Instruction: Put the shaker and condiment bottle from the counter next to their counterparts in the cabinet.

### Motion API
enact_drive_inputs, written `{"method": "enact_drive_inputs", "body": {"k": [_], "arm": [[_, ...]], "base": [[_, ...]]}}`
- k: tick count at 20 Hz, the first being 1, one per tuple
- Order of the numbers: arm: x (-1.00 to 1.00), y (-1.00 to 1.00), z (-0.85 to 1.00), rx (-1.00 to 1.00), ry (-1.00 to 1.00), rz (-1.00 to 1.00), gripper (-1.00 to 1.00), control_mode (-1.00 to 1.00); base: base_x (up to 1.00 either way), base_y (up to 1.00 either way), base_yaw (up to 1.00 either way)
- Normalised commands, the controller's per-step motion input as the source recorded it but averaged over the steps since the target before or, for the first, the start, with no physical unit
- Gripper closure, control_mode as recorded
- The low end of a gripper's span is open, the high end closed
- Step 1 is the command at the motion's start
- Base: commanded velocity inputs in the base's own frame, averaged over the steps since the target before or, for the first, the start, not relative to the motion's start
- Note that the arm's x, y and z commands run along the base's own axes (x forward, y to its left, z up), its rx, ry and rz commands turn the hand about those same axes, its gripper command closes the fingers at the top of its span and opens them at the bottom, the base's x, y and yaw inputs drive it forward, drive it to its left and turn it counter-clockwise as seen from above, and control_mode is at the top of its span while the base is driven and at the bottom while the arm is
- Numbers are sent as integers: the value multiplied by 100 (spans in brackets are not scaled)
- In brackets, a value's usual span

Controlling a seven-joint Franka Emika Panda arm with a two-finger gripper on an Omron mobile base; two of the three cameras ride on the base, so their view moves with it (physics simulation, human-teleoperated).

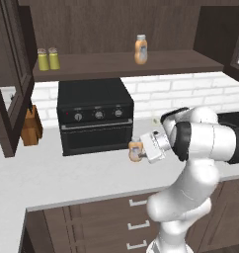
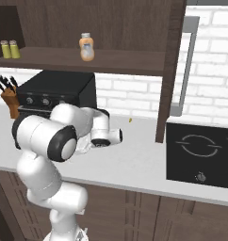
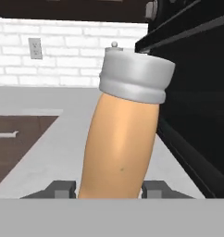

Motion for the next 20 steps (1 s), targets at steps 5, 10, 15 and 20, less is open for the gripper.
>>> {"method": "enact_drive_inputs", "body": {"k": [5,10,15,20], "arm": [[-100,4,60,0,0,-29,100,-100],[-72,7,92,-5,1,-29,100,-100],[-35,-1,88,-11,15,-35,100,-100],[-20,-18,68,-17,19,-42,100,-100]], "base": [[0,0,0],[0,0,0],[0,0,0],[0,0,0]]}}
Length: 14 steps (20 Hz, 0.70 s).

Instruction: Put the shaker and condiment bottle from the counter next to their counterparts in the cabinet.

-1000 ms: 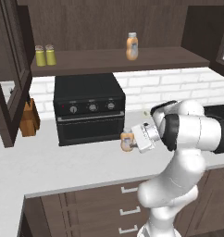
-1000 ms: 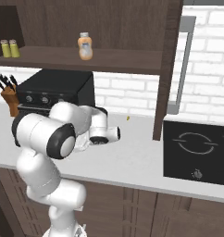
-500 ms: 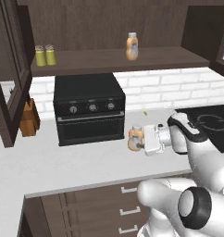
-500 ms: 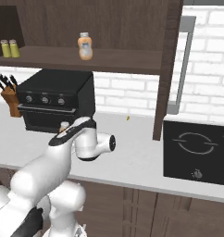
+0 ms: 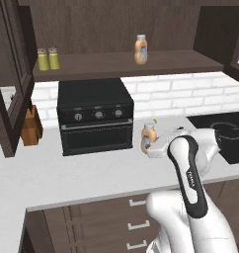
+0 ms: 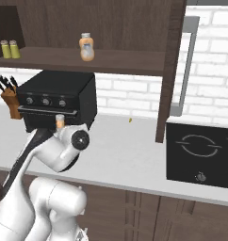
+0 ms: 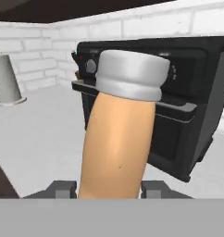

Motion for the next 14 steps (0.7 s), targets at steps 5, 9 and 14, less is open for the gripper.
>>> {"method": "enact_drive_inputs", "body": {"k": [5,9,14], "arm": [[-6,-42,70,-18,20,-44,100,-100],[0,-50,76,-13,14,-39,100,-100],[-12,-30,93,-2,2,-29,100,-100]], "base": [[0,0,0],[0,0,0],[0,0,0]]}}
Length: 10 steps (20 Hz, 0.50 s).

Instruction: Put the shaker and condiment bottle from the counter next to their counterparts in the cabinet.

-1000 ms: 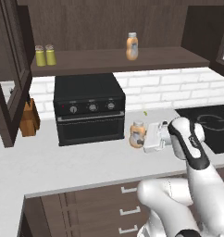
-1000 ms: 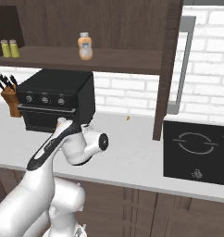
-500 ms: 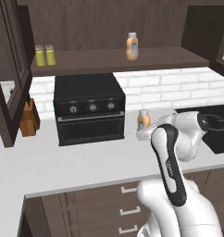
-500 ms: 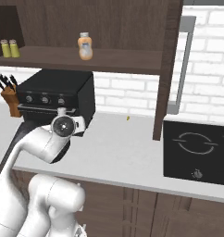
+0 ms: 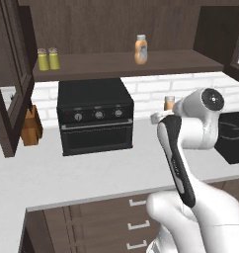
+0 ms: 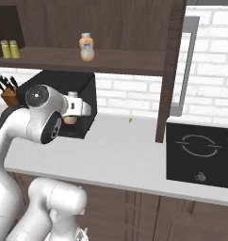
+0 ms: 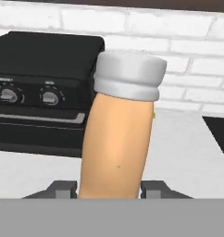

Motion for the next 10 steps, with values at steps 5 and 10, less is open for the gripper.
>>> {"method": "enact_drive_inputs", "body": {"k": [5,10], "arm": [[-9,-13,100,0,0,-25,100,-100],[-1,-7,93,0,-2,-24,100,-100]], "base": [[0,0,0],[0,0,0]]}}
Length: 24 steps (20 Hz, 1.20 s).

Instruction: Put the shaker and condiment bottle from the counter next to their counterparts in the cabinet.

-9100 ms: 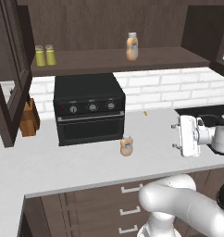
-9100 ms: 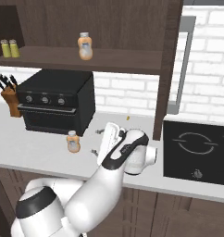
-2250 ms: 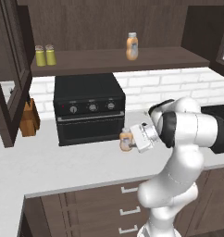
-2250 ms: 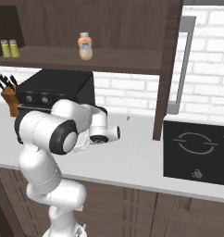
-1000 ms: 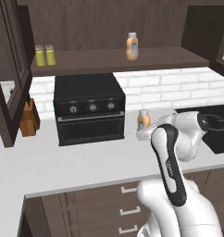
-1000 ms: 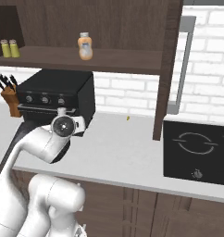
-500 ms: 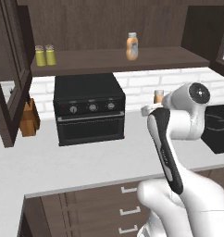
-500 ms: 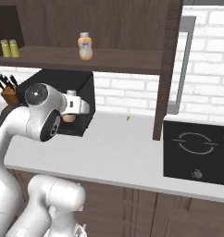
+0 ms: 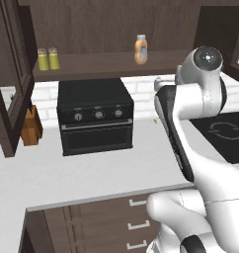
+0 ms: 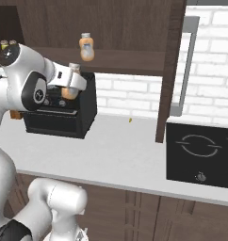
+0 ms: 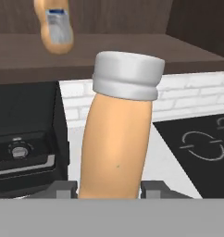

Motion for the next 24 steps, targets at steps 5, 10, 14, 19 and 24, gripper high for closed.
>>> {"method": "enact_drive_inputs", "body": {"k": [5,10,14,19,24], "arm": [[4,0,2,0,-3,0,100,-100],[7,2,16,1,-16,0,100,-100],[11,19,5,1,-24,1,100,-100],[2,17,2,0,-13,0,100,-100],[21,14,0,0,-4,4,100,-100]], "base": [[0,0,0],[0,0,0],[0,0,0],[0,0,0],[0,0,0]]}}
